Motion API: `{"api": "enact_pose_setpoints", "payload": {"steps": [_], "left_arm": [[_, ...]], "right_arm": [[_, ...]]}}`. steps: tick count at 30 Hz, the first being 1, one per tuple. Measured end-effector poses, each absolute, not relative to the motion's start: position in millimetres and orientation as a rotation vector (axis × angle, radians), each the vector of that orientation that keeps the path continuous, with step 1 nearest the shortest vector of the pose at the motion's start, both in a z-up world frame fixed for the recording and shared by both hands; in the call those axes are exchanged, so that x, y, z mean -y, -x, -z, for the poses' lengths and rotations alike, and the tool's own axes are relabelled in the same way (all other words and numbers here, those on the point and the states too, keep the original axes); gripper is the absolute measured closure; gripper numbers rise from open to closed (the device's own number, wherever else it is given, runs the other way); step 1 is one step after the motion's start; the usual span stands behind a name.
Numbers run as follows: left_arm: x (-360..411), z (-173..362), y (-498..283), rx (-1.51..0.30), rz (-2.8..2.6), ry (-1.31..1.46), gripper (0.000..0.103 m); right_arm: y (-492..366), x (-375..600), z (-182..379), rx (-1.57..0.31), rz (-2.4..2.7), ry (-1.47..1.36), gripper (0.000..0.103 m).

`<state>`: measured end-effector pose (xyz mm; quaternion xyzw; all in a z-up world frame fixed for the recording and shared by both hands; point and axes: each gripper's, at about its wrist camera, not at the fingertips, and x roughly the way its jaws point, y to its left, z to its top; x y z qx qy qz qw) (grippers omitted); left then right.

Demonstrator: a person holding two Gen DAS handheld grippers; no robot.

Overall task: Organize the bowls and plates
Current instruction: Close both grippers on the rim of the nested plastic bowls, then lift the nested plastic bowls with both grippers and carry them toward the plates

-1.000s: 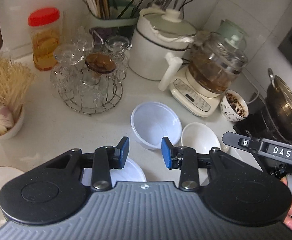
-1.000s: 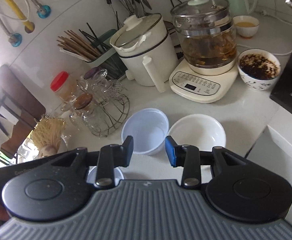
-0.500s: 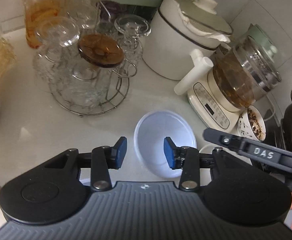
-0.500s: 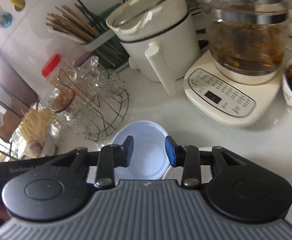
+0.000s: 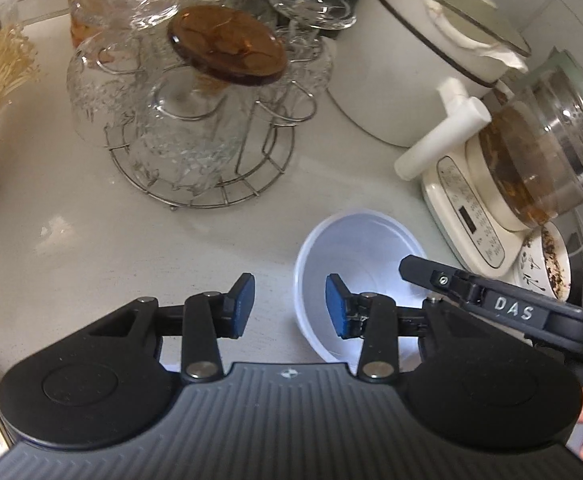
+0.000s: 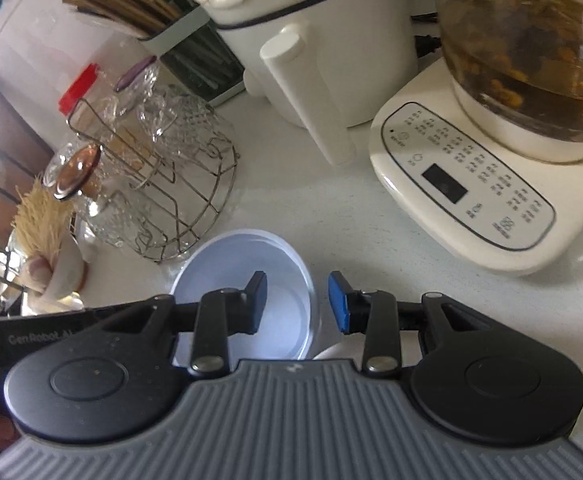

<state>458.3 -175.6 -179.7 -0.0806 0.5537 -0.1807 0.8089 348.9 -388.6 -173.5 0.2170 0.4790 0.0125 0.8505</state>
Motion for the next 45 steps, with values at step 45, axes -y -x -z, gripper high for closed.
{"api": "enact_pose_setpoints", "payload": {"steps": [45], "left_arm": [[139,111,-424,-1.147,0.446,0.268,0.095]], "right_arm": [[-307,363,111,-0.858,-0.034,-0.462,0.089]]}}
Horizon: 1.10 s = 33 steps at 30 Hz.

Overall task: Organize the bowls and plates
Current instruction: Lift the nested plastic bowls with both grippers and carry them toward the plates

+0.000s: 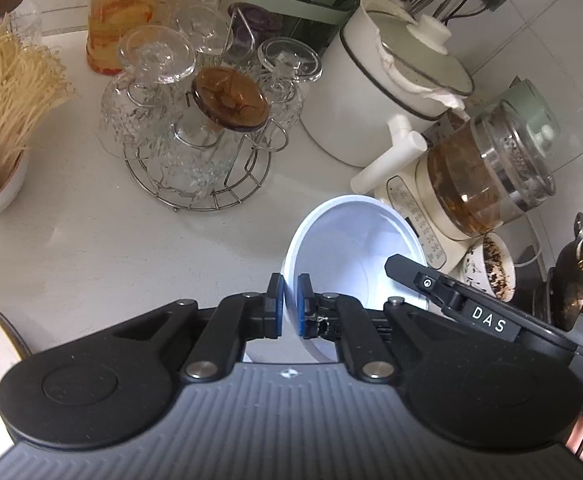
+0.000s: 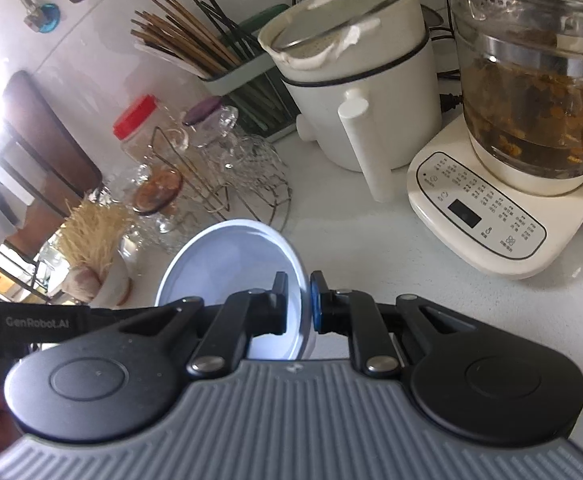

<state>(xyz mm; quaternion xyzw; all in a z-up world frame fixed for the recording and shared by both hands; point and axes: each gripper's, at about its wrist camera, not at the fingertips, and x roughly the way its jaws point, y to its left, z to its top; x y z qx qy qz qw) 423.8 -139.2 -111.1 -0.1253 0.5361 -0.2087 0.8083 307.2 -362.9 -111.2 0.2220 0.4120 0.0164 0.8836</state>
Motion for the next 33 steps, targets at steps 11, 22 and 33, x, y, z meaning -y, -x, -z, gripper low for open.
{"api": "enact_pose_setpoints", "payload": {"steps": [11,22,33], "left_arm": [[109,89,-409,-1.122,0.472,0.283,0.095],[65,82,-387,-1.101,0.454,0.320,0.095],[30,95,-369,-1.104,0.411,0.352,0.095]], "right_arm": [[-291,334,91,-0.821,-0.025,-0.460,0.089],[-281,297,83,-0.830,-0.055,-0.441,0.089],[-278,269,95,-0.883,-0.092,-0.432,0.089]]}}
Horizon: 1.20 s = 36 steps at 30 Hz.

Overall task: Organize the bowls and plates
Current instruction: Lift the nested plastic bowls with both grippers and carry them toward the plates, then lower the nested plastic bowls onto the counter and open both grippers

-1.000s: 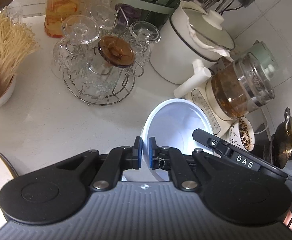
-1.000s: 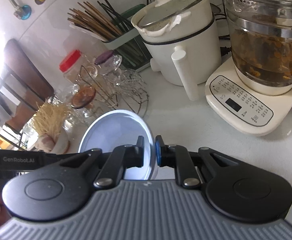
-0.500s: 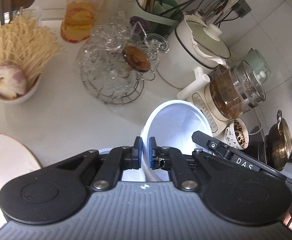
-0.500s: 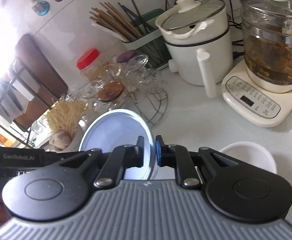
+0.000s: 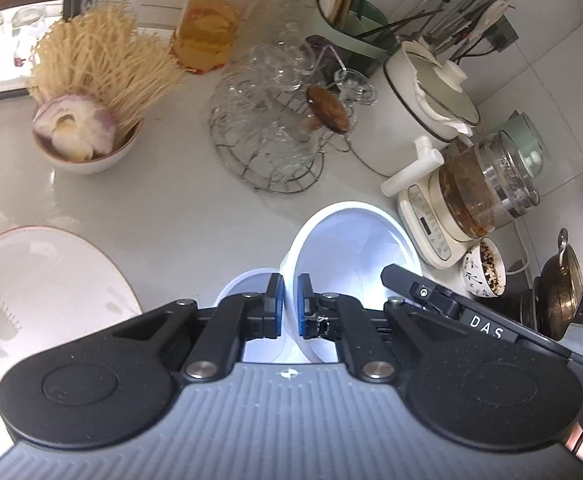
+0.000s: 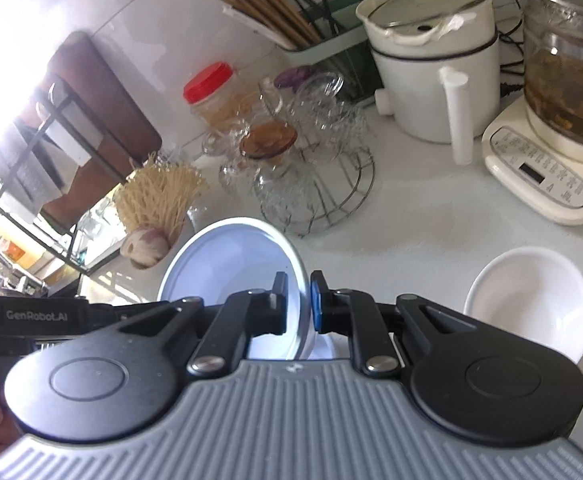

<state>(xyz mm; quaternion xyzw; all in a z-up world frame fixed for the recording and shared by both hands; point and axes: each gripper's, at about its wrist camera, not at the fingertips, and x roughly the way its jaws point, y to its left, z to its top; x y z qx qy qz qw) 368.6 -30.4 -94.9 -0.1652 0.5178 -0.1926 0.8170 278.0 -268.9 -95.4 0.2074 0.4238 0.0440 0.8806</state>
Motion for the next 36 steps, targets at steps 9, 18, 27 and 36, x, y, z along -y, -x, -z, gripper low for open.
{"api": "enact_pose_setpoints", "payload": {"steps": [9,18,27,36], "left_arm": [[21,125,-366,-1.142,0.357,0.359,0.095],[19,143,-365,-1.189,0.333,0.347,0.095],[21,144,-367,-1.204,0.332,0.321,0.094],[24,121,-363,-1.129,0.335,0.218,0.062]], "right_arm": [[-284,259,118,-0.973,-0.108,-0.422,0.089],[-286,254,129,-1.032,-0.113,-0.414,0.087],[-288,258,133,-1.040,-0.086,-0.448,0.086],[-282,258,115,-0.968,-0.048,-0.401,0.049]]}}
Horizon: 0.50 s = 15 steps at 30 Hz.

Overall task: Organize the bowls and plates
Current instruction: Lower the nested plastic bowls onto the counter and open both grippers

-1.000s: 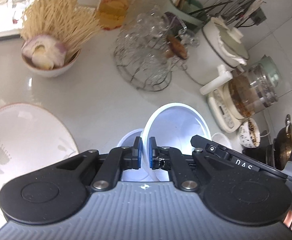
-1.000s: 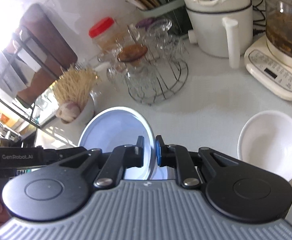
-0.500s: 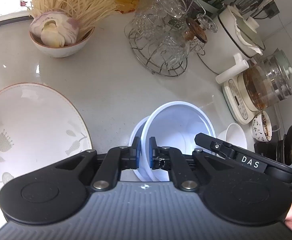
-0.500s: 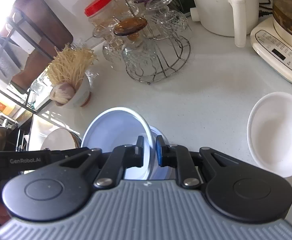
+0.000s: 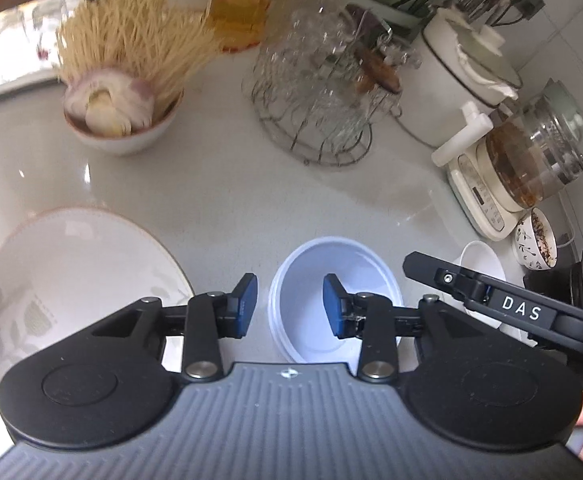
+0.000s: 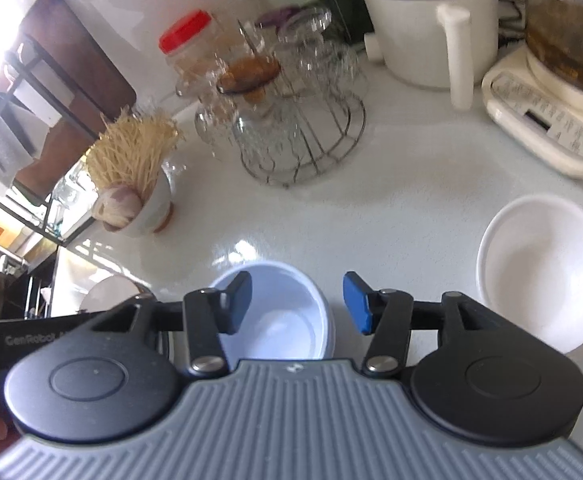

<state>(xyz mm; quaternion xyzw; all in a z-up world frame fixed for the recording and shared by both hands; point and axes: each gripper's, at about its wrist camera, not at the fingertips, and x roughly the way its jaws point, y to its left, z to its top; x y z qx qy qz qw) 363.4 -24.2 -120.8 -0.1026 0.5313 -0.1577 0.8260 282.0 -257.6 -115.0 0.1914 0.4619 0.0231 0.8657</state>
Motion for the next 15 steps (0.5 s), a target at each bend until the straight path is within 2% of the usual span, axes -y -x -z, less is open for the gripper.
{"api": "enact_pose_setpoints", "payload": {"steps": [15], "left_arm": [[43,40,-341,-0.929,0.439,0.103,0.061]], "right_arm": [[-248,256,53,-0.783,-0.007,-0.306,0.049]]}}
